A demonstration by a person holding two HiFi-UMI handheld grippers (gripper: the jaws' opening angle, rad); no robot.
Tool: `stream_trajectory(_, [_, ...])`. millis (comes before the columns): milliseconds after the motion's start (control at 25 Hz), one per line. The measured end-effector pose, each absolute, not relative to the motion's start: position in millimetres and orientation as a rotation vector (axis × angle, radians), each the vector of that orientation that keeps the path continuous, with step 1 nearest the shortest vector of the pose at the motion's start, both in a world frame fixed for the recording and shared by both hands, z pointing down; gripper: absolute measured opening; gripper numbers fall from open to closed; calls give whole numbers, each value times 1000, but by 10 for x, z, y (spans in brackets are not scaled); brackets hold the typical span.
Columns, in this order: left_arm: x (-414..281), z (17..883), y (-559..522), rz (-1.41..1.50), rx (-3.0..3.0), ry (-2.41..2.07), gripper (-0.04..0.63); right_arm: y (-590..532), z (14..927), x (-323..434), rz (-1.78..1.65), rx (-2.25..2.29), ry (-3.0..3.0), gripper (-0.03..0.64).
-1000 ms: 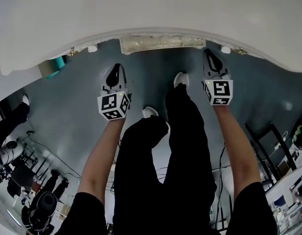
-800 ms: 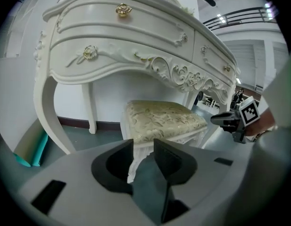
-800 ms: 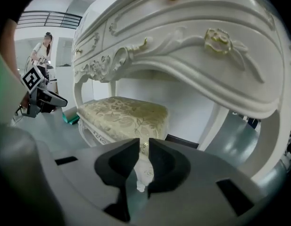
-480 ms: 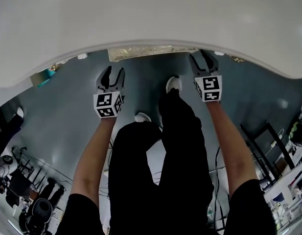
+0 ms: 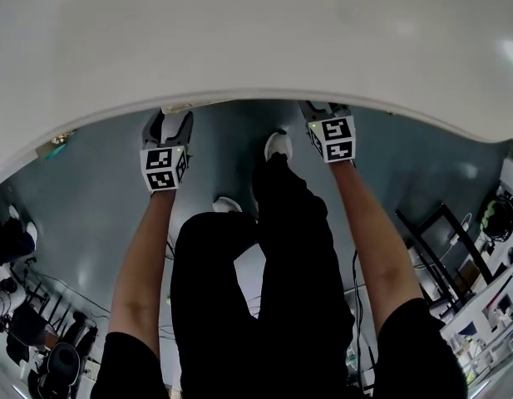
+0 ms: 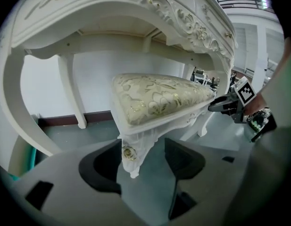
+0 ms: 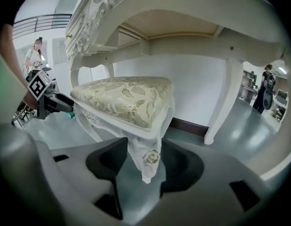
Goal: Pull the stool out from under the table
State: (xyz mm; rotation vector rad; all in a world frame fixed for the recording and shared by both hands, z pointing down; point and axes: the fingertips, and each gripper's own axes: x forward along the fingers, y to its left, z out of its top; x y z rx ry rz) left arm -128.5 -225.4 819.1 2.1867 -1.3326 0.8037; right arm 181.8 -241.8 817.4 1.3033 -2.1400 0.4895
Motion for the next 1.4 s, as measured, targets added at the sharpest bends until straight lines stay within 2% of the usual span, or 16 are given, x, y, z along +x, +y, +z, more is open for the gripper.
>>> stream_trajectory(200, [-1312, 8283, -2411, 801, 2184, -1310, 288, -2419, 8135, 1790, 418, 1264, -2174, 222])
stream_trajectory(560, [-1307, 8343, -2454, 816, 2212, -1266, 288, -2417, 8175, 1746, 523, 1226, -2239, 230])
stream_trajectory(680, [-1343, 8343, -2472, 816, 2206, -1270, 288, -2397, 8216, 1658, 533, 1190, -2236, 278])
stream_trajectory(1400, [-1267, 8320, -2218, 841, 2142, -1202, 291, -2350, 8240, 1725, 477, 1207, -2045, 271])
